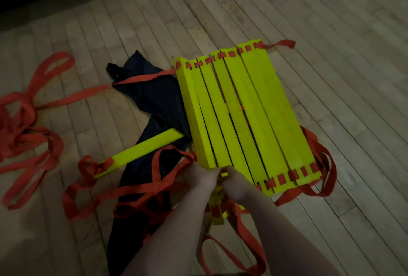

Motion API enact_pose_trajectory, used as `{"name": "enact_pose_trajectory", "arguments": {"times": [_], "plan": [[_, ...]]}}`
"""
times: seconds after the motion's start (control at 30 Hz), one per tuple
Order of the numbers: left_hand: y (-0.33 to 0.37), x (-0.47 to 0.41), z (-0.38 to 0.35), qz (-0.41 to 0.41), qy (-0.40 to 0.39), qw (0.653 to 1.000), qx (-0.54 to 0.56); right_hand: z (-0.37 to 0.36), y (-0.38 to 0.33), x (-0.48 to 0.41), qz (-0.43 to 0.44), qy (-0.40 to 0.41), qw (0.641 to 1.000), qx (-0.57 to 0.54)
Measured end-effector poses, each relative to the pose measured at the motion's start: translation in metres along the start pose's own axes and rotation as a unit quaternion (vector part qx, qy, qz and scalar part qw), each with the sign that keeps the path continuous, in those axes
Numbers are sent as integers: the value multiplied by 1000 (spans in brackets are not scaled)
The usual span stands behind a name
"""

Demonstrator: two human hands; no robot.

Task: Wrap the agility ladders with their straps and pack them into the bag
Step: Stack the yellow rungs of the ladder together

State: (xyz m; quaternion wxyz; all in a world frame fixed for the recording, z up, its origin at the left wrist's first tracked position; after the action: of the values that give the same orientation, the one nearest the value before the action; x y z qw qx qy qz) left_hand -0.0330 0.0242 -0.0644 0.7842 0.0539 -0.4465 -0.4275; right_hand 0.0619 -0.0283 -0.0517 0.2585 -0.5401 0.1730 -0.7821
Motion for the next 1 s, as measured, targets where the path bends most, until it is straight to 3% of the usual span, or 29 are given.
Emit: {"name": "enact_pose_trajectory", "arguments": {"times": [0.1,0.3,0.43,0.63,0.87,1.0], "plan": [[7,3,0,12,5,1000,-15,-2,2,2,13,6,1000,13],[11,15,3,47,15,998,34,30,-8,4,37,180,978,99],[10,24,5,45,5,997,63,29,-3,5,40,169,979,109],[4,28,3,27,0,998,63,23,3,-1,4,128,991,22],[-5,26,2,89,-43,980,170,17,-5,10,105,82,987,94],[-3,25,1,59,-48,984,163,20,-11,12,160,93,976,115]]}}
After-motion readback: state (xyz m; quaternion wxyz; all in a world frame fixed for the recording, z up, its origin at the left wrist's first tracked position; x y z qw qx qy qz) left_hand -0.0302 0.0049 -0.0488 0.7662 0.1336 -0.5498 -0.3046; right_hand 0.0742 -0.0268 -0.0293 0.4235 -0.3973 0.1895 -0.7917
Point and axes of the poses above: each hand's wrist, its own x-axis away from the middle knuckle, its own z-axis out of the back of the hand, y = z × x, the point moved 6 cm from there along -x, towards the middle knuckle, and after that the axes turned 8 degrees about y, right-handed, at the moved point
